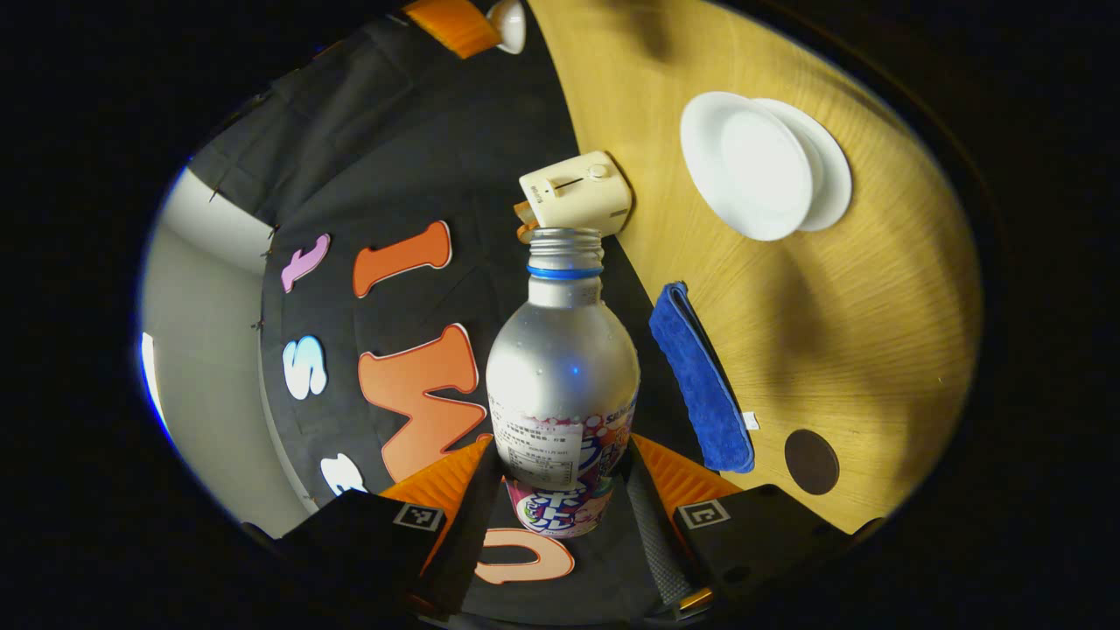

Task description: Open the teacup lid with one hand, grasp the water bottle and pour water into the teacup with the other hand; after pouring, place the water bottle on the coaster and then close the teacup lid.

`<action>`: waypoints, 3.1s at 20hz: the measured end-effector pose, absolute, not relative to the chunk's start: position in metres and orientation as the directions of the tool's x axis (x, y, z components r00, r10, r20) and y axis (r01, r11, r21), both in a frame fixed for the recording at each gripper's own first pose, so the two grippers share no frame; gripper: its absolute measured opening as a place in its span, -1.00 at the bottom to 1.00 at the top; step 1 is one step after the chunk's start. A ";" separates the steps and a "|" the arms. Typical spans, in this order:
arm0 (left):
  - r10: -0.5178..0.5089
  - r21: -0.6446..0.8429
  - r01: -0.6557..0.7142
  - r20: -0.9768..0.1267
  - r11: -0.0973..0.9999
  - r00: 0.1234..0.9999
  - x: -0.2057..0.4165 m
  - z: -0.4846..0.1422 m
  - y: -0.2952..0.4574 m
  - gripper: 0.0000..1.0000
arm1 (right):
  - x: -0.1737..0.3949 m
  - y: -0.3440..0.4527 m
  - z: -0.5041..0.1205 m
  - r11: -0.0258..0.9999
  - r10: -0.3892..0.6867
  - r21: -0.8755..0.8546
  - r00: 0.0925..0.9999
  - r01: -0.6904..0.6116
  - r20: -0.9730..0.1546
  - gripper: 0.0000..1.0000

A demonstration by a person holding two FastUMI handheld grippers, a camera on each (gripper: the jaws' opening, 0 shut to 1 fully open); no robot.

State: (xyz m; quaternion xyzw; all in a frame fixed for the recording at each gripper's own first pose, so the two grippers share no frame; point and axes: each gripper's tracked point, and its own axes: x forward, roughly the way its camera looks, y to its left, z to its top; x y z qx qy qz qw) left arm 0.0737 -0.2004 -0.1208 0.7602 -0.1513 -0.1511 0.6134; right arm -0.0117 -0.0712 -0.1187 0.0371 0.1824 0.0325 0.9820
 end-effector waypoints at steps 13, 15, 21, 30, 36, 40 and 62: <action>-0.243 0.809 -0.068 0.255 0.584 0.936 0.077 -0.049 -0.157 0.63 | 0.015 -0.019 -0.111 0.989 0.136 0.101 0.925 -0.107 -0.354 -0.57; -0.188 0.724 -0.050 0.245 0.688 0.951 0.087 -0.054 -0.151 0.63 | 0.021 -0.007 -0.111 0.987 0.153 0.103 0.923 -0.124 -0.353 -0.57; -0.022 0.417 -0.011 0.074 0.909 0.997 0.108 -0.097 -0.108 0.62 | 0.040 0.027 -0.111 0.977 0.207 0.114 0.915 -0.178 -0.346 -0.57; 0.001 0.175 0.030 -0.172 0.984 0.985 0.116 -0.168 -0.071 0.60 | 0.059 0.071 -0.138 0.963 0.265 0.149 0.895 -0.225 -0.360 -0.56; 0.018 0.058 -0.004 -0.253 0.998 0.967 0.117 -0.189 -0.057 0.60 | 0.058 0.074 -0.168 0.969 0.241 0.147 0.885 -0.198 -0.399 -0.56; 0.018 0.038 -0.008 -0.284 0.999 0.959 0.118 -0.204 -0.059 0.60 | 0.055 0.078 -0.182 0.969 0.241 0.156 0.874 -0.192 -0.422 -0.56; -0.117 -0.122 0.070 -0.439 0.990 0.891 0.143 -0.267 -0.073 0.66 | 0.053 0.050 -0.143 0.977 0.178 0.170 0.936 -0.130 -0.305 0.67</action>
